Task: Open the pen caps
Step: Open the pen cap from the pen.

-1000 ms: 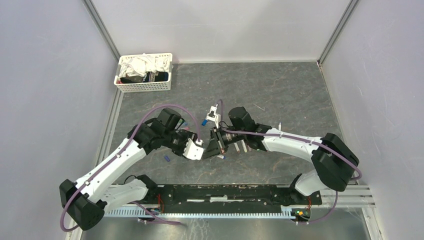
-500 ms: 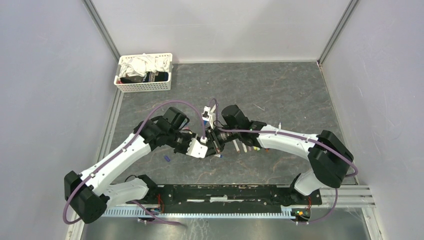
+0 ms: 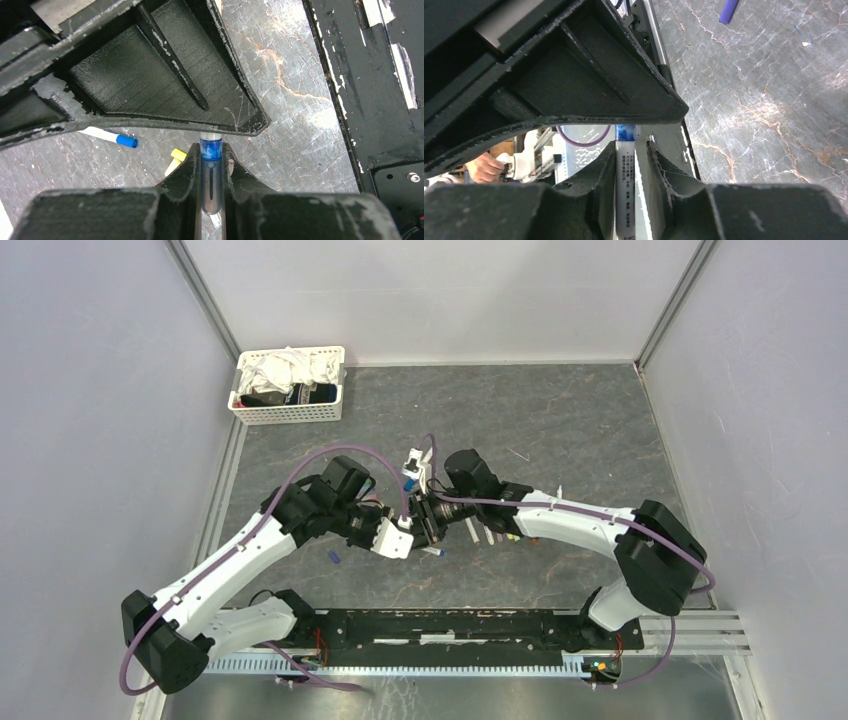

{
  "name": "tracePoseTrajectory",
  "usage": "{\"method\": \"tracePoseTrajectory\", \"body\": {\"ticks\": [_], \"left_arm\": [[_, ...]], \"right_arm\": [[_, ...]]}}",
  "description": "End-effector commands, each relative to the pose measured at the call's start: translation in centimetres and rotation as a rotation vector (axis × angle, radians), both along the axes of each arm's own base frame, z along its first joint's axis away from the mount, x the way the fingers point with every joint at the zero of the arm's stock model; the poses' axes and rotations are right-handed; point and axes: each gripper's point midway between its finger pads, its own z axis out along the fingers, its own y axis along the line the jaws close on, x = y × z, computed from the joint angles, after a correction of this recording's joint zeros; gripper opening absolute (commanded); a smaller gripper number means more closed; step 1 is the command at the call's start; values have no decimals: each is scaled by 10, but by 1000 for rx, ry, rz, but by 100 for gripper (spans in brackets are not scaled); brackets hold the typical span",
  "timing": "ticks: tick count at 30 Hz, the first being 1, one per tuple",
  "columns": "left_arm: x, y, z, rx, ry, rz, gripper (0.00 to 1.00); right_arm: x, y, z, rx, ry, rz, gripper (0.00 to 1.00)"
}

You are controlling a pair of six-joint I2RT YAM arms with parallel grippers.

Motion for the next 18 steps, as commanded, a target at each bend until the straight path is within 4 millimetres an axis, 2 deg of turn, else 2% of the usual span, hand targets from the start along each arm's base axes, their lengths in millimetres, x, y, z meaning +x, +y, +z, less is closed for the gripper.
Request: {"method": "tracePoseTrajectory", "body": {"ticks": [1,3,4,7,8,9,10,11,12,15,18], "left_arm": [[0,-1,3,-17,-6,24,2],[0,2,0,-7,-21,23,2],[1,4,-1,-6,-36,24,2],[7,5,2,-28,-106,29,2],[5,6,1,-27,-107,25,7],[2,7,0,-19,-88,20,20],[-2,7,0,-7,-52,13,38],[-8,7,-1,7,0,8,49],[-12,5,0,16,54,11,56],[-21,-5,6,8,194,43,59],[-24,-12,9,-30,250,77,59]], "right_arm": [[-2,-1,10,82,47,-27,28],[0,-5,11,102,72,-44,7],[0,-7,11,106,80,-49,0],[3,-7,15,113,76,-57,0],[3,-7,16,115,63,-53,0],[5,-6,17,110,43,-49,0],[9,-6,15,84,2,-49,0],[14,-6,11,43,-57,-47,0],[16,-7,6,-4,-99,-40,0],[29,-11,-2,-109,-246,-43,0],[35,-16,1,-123,-340,-72,0]]}}
